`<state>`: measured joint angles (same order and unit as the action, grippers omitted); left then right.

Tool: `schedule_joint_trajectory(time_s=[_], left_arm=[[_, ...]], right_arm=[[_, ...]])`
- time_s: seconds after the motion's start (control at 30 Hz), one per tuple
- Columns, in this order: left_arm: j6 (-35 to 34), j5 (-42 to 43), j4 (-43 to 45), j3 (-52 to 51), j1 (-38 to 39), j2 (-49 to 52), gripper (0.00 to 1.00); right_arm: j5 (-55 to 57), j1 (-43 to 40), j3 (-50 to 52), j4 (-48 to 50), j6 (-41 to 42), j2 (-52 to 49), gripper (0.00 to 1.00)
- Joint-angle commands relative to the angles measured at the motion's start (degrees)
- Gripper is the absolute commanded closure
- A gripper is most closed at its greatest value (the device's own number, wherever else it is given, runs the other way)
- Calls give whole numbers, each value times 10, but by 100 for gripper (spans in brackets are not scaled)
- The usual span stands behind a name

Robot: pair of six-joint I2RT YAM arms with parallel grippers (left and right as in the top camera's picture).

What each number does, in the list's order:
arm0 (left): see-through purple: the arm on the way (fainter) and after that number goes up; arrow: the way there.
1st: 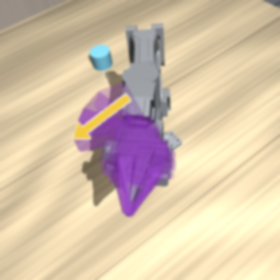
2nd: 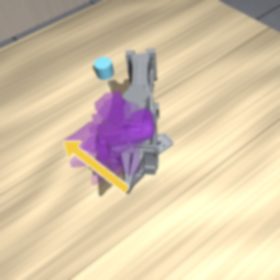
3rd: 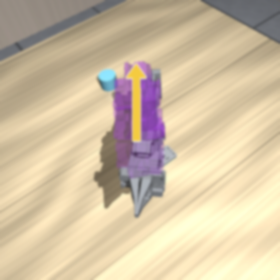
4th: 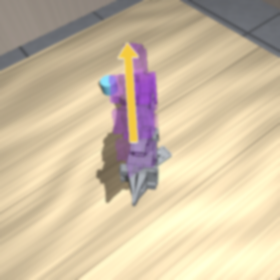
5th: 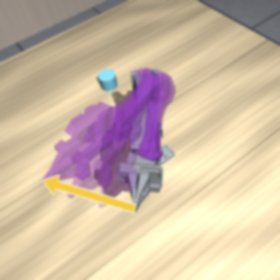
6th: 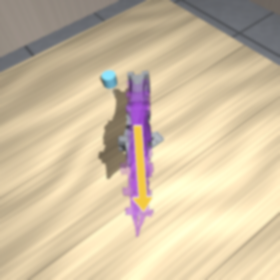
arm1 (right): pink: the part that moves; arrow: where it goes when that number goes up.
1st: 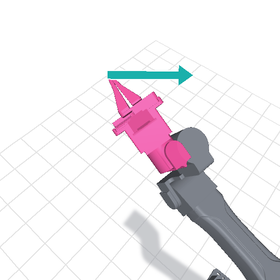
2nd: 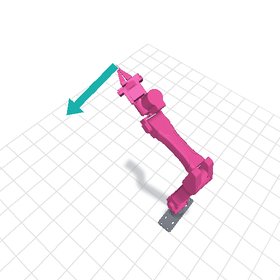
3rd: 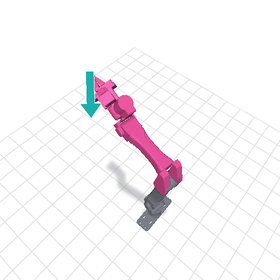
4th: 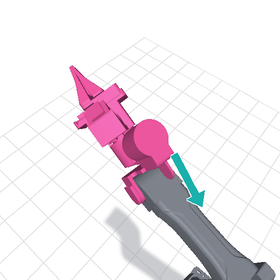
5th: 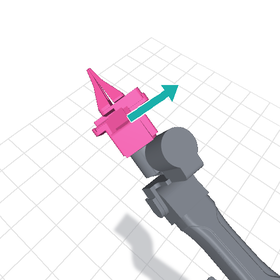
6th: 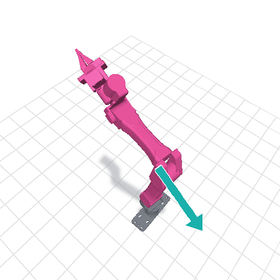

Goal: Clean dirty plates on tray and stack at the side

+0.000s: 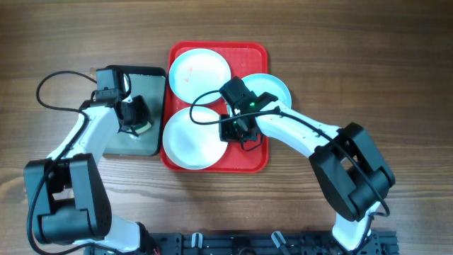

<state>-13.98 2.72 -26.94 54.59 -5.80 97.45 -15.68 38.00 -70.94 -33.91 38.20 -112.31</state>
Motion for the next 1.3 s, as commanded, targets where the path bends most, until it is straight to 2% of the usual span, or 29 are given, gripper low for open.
schedule_joint_trajectory(time_s=[0.0, 0.03, 0.4, 0.67, 0.97, 1.13, 1.27], left_arm=[[-2, -10, -1, -4, -2, 3, 21], [-2, -9, -4, -4, -2, 3, 0], [-2, -9, -5, -4, -2, 3, 0], [-2, -9, -5, -4, -2, 3, 0], [-2, -9, -5, -4, -2, 3, 0], [-2, -9, -5, -4, -2, 3, 0], [-2, -9, -5, -4, -2, 3, 0]], right_arm=[[-11, 4, 2, 3, -5, -8, 86], [-11, 4, 2, 3, -5, -8, 86], [-12, 4, 2, 2, -3, -8, 84], [-7, 5, 2, -11, 10, -9, 77], [2, 6, 2, 4, 29, -9, 78], [2, 10, 2, 0, 29, -9, 71], [4, 16, 2, 0, 42, -17, 71]])
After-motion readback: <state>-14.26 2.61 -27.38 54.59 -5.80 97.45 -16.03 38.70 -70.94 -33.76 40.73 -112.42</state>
